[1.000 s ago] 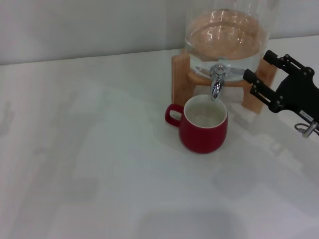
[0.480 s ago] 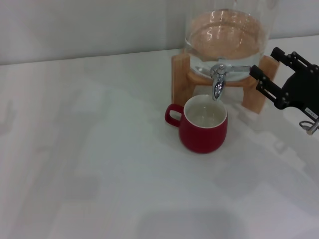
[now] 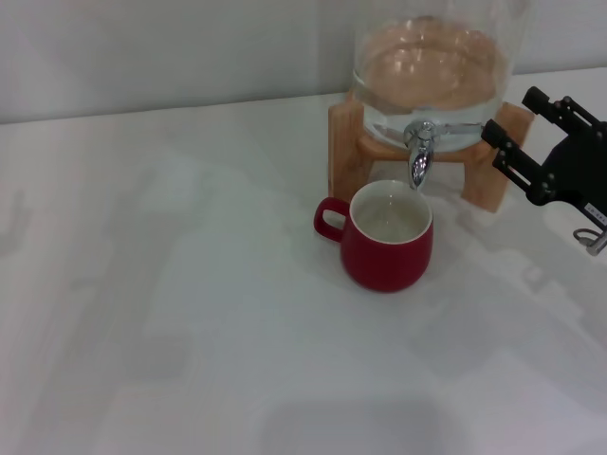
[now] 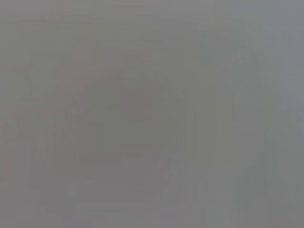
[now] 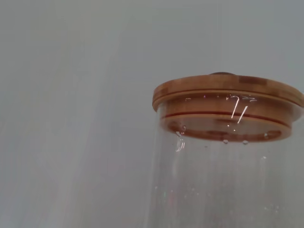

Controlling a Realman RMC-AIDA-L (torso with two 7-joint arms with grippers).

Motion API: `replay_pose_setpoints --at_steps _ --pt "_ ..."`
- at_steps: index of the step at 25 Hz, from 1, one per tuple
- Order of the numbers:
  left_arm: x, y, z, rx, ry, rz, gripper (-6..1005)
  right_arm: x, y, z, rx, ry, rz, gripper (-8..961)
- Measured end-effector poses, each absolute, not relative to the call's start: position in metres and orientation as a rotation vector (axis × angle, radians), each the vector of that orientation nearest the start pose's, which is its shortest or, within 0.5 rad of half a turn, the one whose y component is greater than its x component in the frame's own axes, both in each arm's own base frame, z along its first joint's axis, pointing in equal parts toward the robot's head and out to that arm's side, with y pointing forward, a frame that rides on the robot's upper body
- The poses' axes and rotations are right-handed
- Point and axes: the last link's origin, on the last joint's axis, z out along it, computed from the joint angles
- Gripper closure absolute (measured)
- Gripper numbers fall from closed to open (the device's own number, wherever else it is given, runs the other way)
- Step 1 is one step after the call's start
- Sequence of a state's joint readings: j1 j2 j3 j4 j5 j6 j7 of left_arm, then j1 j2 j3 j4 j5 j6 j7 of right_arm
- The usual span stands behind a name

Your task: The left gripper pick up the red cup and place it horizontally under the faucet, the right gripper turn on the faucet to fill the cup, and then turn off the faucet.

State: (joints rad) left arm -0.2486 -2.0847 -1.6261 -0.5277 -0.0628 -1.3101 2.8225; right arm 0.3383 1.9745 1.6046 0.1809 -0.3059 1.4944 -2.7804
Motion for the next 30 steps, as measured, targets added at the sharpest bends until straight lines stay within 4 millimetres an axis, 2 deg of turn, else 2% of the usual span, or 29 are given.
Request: replay_pose_setpoints --at_steps 9,18,26,30 --pt "-0.287 0.326 0.063 -1.397 -0.284 -1.053 245 0.328 0.293 0.04 -1.814 0.206 0.873 336" --pt "-0.286 0.326 0.063 -1.397 -0.281 -1.055 246 0.348 0.284 0.068 -1.669 0.219 0.827 336" --pt "-0.282 0.33 0.064 -1.394 -0.269 -1.065 246 0.369 0.28 0.101 -1.406 0.256 0.776 336" --pt "-0.279 0.335 0.064 -1.399 -0.265 -1.071 245 0.372 0.281 0.105 -1.368 0.272 0.765 336"
